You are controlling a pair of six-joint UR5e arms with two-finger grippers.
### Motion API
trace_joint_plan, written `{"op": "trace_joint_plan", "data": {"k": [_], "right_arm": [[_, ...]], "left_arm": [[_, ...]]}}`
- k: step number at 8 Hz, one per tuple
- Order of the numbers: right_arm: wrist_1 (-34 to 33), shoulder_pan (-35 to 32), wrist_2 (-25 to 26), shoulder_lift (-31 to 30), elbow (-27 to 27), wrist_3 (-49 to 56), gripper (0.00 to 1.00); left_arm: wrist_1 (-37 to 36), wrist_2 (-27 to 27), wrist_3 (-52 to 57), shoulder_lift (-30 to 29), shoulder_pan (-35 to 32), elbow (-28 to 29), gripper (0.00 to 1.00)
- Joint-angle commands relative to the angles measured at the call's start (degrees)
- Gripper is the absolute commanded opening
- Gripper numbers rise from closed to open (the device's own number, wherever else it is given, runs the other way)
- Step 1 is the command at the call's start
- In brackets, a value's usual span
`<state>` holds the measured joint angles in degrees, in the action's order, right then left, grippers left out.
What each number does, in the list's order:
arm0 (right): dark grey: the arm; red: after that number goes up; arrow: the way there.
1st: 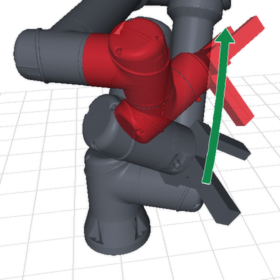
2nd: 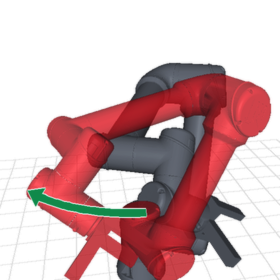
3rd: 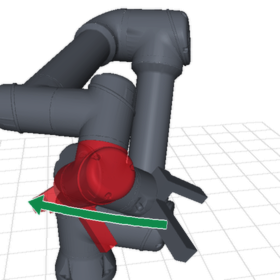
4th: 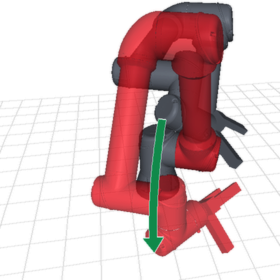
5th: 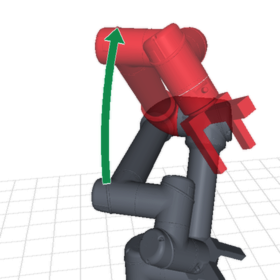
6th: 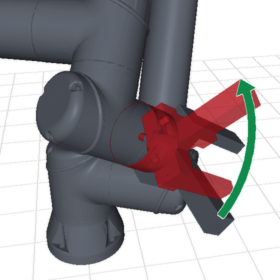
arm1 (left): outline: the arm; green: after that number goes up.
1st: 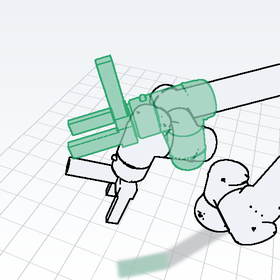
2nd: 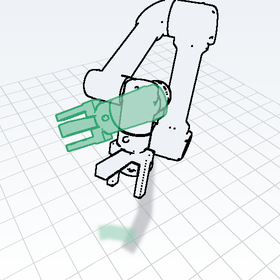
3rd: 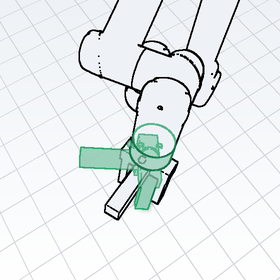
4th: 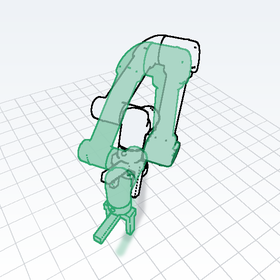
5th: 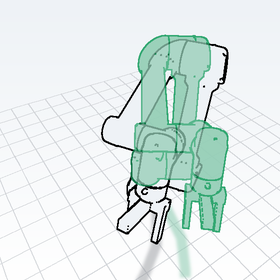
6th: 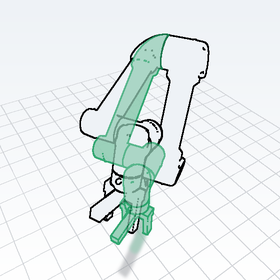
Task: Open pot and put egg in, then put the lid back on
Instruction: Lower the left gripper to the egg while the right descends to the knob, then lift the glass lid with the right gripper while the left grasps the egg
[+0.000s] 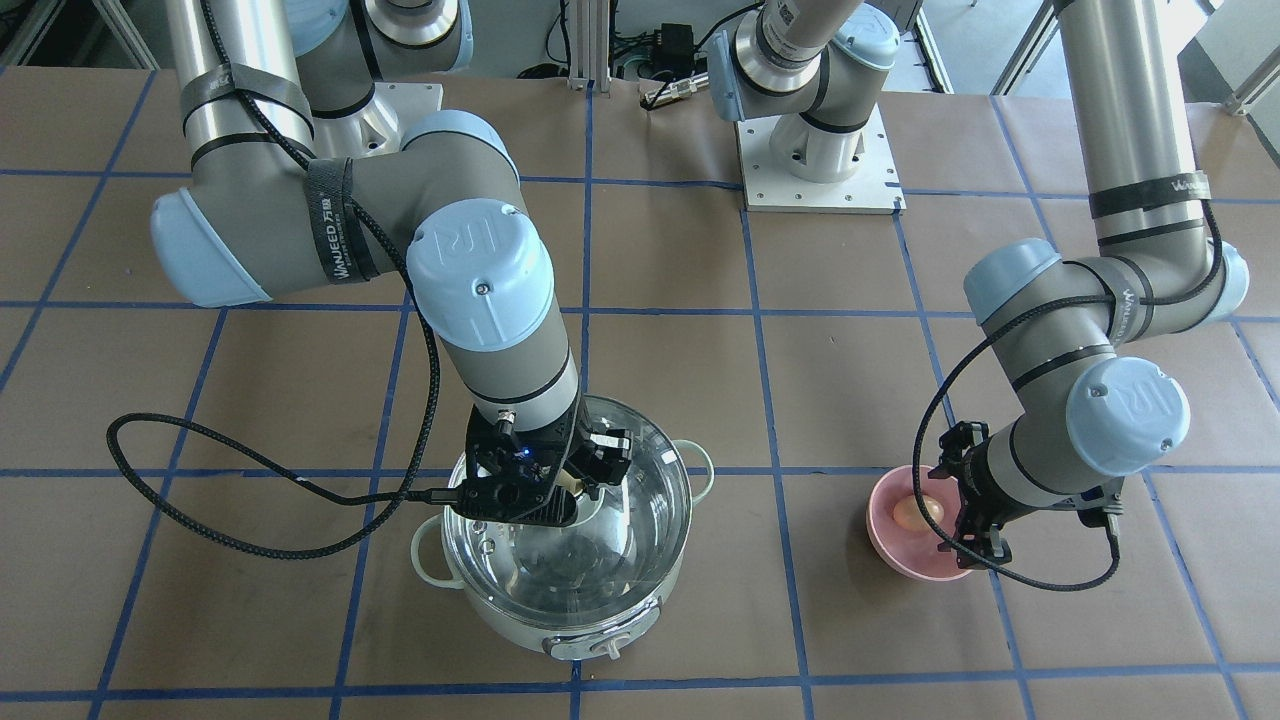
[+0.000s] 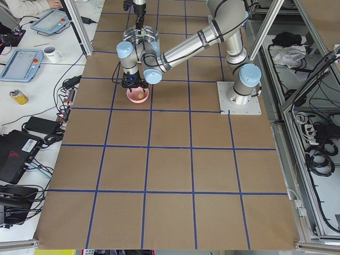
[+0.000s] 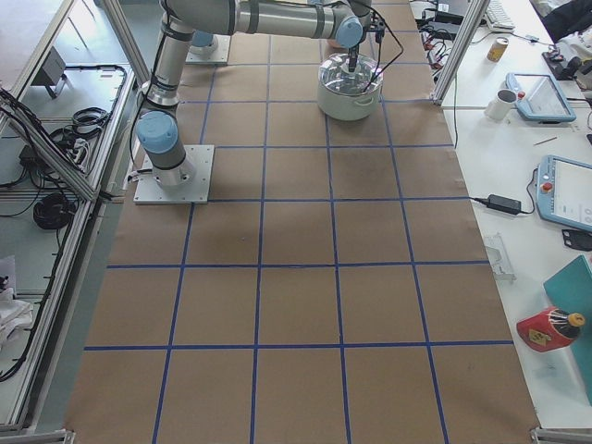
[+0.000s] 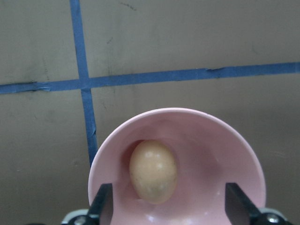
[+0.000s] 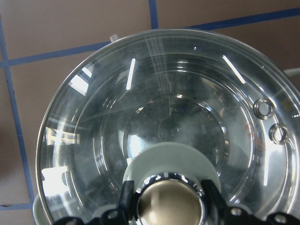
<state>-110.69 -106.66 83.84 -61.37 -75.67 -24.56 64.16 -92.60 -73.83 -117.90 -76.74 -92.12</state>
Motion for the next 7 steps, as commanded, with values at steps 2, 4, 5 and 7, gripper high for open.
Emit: {"op": "trace_joint_plan", "data": {"k": [2, 4, 5, 7], "right_arm": [[8.0, 0.75, -0.52, -5.58, 0.35, 4.59, 0.0], [14.33, 5.47, -0.52, -9.19, 0.26, 9.85, 0.0], [17.49, 8.55, -0.43, -10.85, -0.09, 13.8, 0.0], [20.95, 12.34, 0.88, -11.93, -0.27, 20.75, 0.0]], "left_arm": [[-1.4, 0.31, -0.44, -2.15, 0.02, -1.31, 0.86], [-2.72, 0.83, -0.35, -2.51, 0.02, -1.92, 0.86], [-3.68, 1.62, -0.35, -2.77, 0.02, -2.45, 0.86], [-4.66, 1.72, -0.35, -3.21, 0.01, -2.72, 0.86]]}}
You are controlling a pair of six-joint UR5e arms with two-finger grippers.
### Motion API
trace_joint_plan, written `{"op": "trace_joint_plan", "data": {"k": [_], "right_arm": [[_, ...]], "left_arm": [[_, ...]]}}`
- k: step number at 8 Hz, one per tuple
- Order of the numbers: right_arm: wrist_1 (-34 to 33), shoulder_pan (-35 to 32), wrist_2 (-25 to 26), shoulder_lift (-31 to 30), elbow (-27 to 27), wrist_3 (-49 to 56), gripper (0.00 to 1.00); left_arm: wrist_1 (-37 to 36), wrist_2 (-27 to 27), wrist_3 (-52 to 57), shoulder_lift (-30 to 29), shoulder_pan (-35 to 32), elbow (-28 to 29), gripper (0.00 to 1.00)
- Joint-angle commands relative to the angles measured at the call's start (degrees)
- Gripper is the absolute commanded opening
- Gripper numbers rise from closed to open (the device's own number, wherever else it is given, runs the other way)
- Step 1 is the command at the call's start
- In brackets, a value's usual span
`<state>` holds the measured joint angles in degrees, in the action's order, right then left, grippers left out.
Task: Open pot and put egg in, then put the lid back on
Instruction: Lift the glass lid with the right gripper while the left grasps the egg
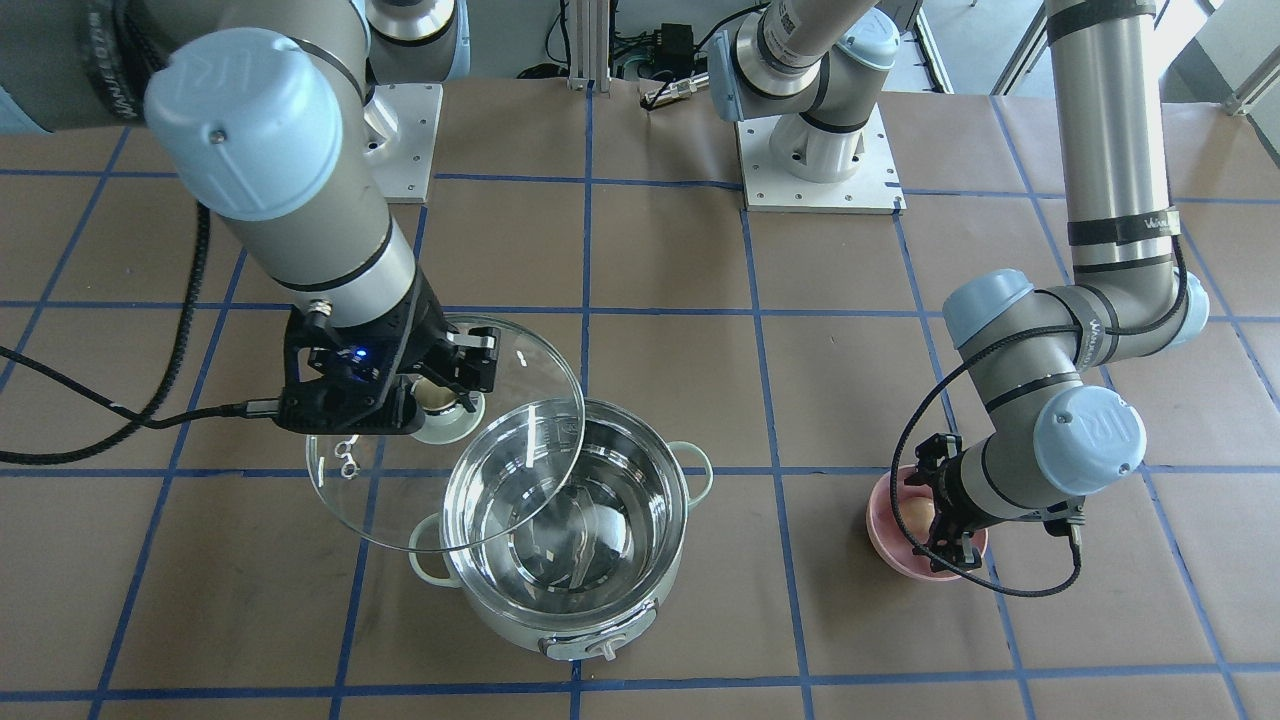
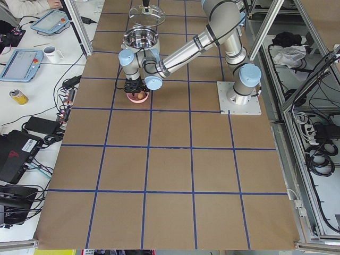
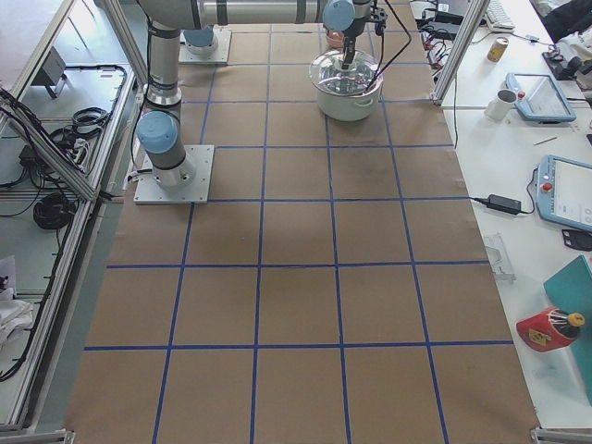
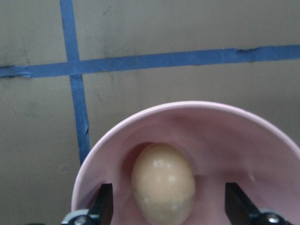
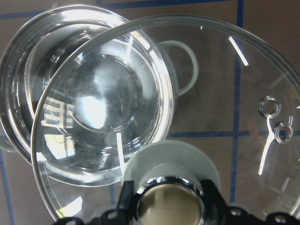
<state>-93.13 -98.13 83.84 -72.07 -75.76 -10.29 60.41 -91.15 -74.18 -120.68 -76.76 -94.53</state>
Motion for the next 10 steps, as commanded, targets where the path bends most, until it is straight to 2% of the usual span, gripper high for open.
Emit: {"op": "trace_joint_plan", "data": {"k": [1, 5, 7, 10], "right_arm": [[3.66, 5.39, 2.28, -1.23, -0.35, 9.64, 0.0], [3.14, 10.32, 5.71, -0.36, -0.62, 22.12, 0.0], [2.96, 12.77, 5.99, -1.05, -2.98, 26.35, 0.0], [2.17, 13.4, 5.9, -1.23, -4.57, 26.72, 0.0]], "left_arm": [[-0.91, 0.28, 0.0, -0.52, 0.03, -0.31, 0.86], [-1.17, -0.16, 0.09, -1.05, 0.03, -0.39, 0.81], [-1.09, -0.51, 0.18, -1.58, 0.03, -0.48, 0.81], [-1.87, -0.6, 0.18, -2.02, 0.03, -1.8, 0.81]]}}
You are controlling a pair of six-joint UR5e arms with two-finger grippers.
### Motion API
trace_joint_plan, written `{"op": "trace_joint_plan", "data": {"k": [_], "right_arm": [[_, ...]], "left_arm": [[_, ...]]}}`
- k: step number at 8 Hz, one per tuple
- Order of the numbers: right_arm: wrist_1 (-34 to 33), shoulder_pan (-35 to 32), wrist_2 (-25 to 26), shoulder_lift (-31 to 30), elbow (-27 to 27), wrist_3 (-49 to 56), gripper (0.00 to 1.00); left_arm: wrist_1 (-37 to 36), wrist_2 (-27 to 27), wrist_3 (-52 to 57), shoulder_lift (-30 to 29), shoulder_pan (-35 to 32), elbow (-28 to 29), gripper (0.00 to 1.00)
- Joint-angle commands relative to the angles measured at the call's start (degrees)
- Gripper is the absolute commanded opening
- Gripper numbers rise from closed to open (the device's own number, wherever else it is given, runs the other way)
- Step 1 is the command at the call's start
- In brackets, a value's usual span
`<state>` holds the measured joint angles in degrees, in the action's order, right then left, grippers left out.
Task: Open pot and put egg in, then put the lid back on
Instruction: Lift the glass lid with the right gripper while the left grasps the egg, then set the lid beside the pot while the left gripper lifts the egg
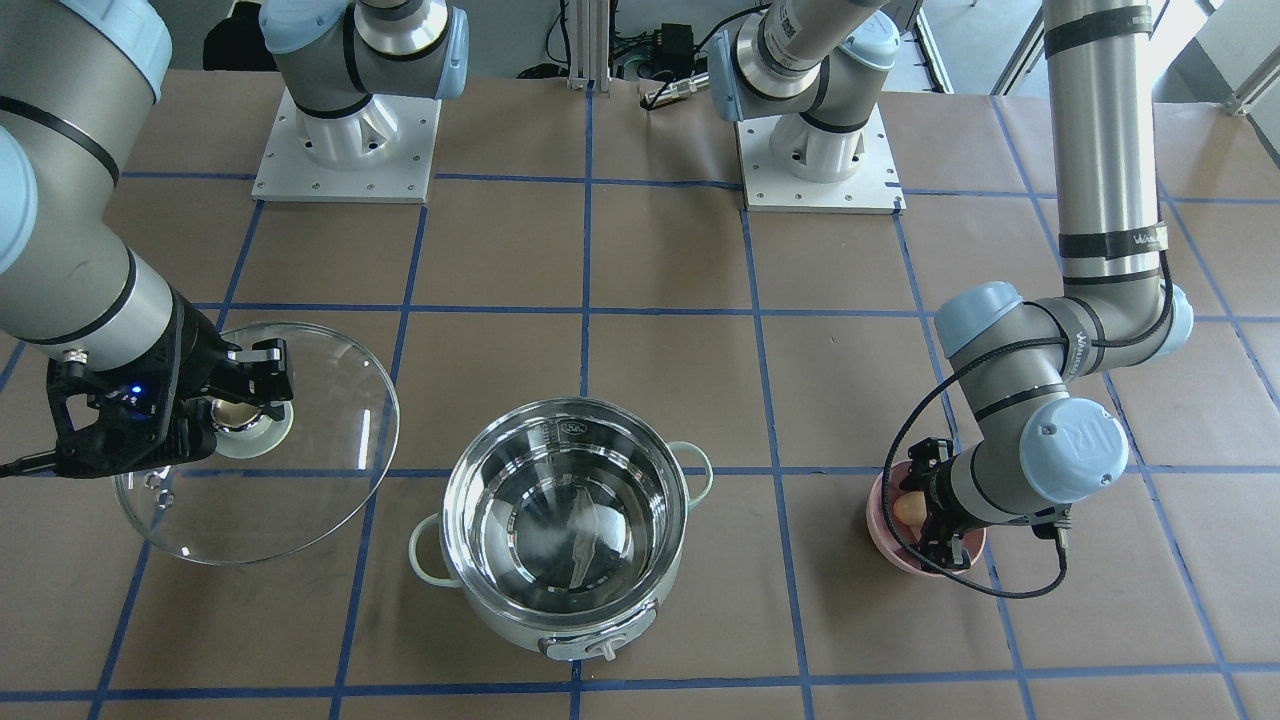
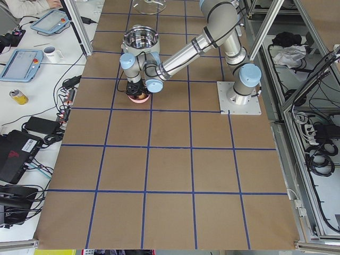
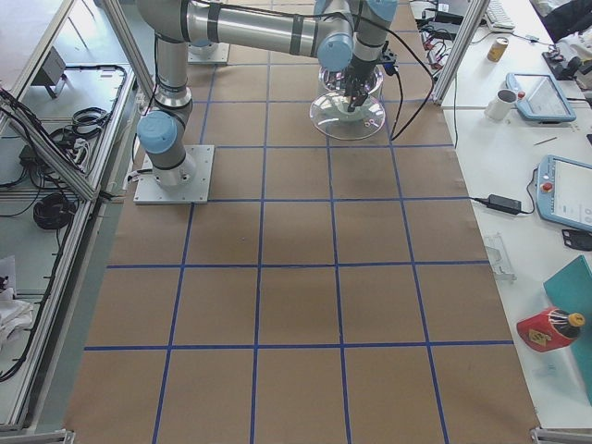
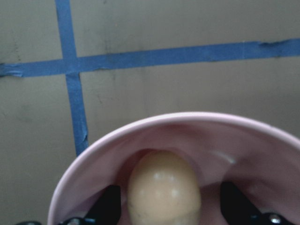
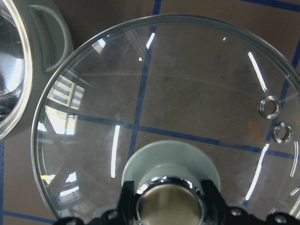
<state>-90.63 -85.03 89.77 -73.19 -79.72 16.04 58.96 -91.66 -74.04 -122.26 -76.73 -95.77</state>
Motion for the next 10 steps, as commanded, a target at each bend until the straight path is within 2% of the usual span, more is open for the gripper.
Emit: {"op": "trace_joint_plan", "data": {"k": [1, 2, 3, 5, 6, 8, 10], "right_arm": [[-0.42, 0.31, -0.04, -0.02, -0.61, 0.4, 0.0], [-0.42, 0.31, -0.04, -0.11, -0.61, 0.31, 0.0], [-0.33, 0.31, -0.21, -0.11, -0.7, -0.3, 0.0], [-0.33, 0.31, -0.04, -0.11, -0.97, -0.39, 0.0], [-0.33, 0.31, -0.21, -0.11, -0.97, -0.48, 0.0], [-1.03, 0.31, -0.04, -0.11, -0.97, -0.31, 0.0], [-1.12, 0.31, -0.04, -0.11, -0.97, 0.05, 0.0]], "left_arm": [[-0.51, -0.8, 0.04, -0.61, 0.0, -0.47, 0.81], [-0.95, -1.15, -0.05, -0.61, 0.0, -0.47, 0.77], [-1.21, -0.98, -0.14, -0.62, 0.0, -0.47, 0.6], [-1.21, -0.37, -0.14, -0.62, 0.0, -0.21, 0.43], [-1.21, -0.36, -0.05, -0.62, 0.0, 0.32, 0.37], [-1.21, -0.45, 0.47, -0.44, 0.0, 0.41, 0.36], [-1.04, -0.28, 1.44, 0.52, 0.0, 1.02, 0.25]]}}
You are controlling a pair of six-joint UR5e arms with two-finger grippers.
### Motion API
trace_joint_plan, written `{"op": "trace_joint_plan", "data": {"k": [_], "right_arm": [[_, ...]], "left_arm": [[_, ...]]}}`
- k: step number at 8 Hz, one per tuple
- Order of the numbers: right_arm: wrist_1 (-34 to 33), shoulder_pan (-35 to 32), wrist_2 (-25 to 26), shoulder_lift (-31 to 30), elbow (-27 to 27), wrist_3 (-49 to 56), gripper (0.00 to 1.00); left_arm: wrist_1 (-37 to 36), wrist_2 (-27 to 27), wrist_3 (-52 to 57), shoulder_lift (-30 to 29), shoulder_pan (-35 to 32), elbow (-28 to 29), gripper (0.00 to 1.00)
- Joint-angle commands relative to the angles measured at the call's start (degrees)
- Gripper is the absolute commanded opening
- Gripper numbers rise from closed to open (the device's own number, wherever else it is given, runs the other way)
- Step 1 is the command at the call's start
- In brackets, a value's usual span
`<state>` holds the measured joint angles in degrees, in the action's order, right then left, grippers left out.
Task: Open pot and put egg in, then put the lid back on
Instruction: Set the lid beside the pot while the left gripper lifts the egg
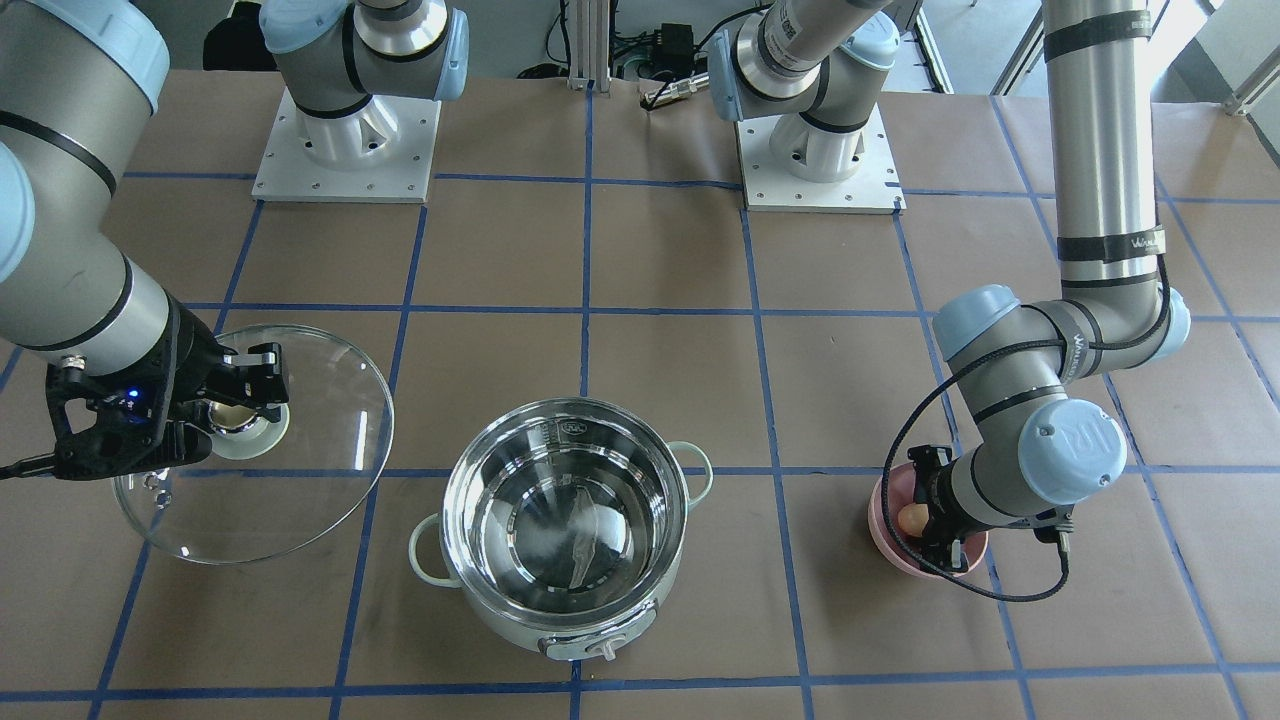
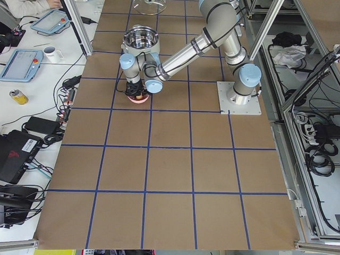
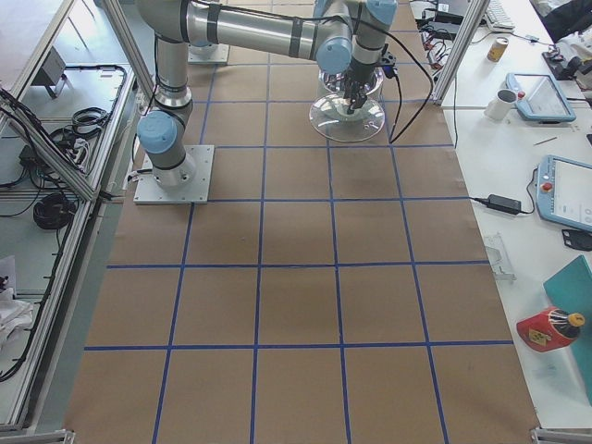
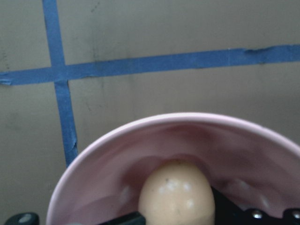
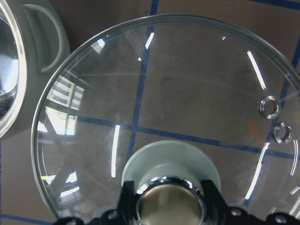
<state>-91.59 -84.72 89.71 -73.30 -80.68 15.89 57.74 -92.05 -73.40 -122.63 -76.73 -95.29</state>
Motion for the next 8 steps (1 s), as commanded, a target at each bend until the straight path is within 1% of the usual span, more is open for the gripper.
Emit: {"op": "trace_joint_plan", "data": {"k": [1, 2, 3, 5, 7, 8], "right_arm": [[-0.08, 0.0, 0.02, -0.09, 0.0, 0.2, 0.0], [-0.08, 0.0, 0.02, -0.09, 0.0, 0.11, 0.0], [0.01, 0.0, 0.2, -0.09, 0.0, 0.11, 0.0], [0.01, 0.0, 0.29, -0.09, -0.09, 0.11, 0.0], [0.01, 0.0, 0.11, -0.09, -0.09, -0.15, 0.0], [0.01, 0.0, 0.11, 0.0, -0.09, -0.15, 0.0]], "left_arm": [[0.53, 0.12, 0.8, 1.86, 0.0, 1.32, 0.24], [2.97, 1.34, 0.8, 3.7, -0.09, 2.29, 0.1], [6.82, 5.0, 0.36, 5.63, 0.0, 3.69, 0.09], [10.19, 4.86, 0.1, 7.49, -0.09, 6.42, 0.09], [10.9, 5.13, -0.43, 9.77, -0.79, 8.09, 0.07], [11.42, 5.39, -0.61, 10.65, -3.31, 8.27, 0.07]]}}
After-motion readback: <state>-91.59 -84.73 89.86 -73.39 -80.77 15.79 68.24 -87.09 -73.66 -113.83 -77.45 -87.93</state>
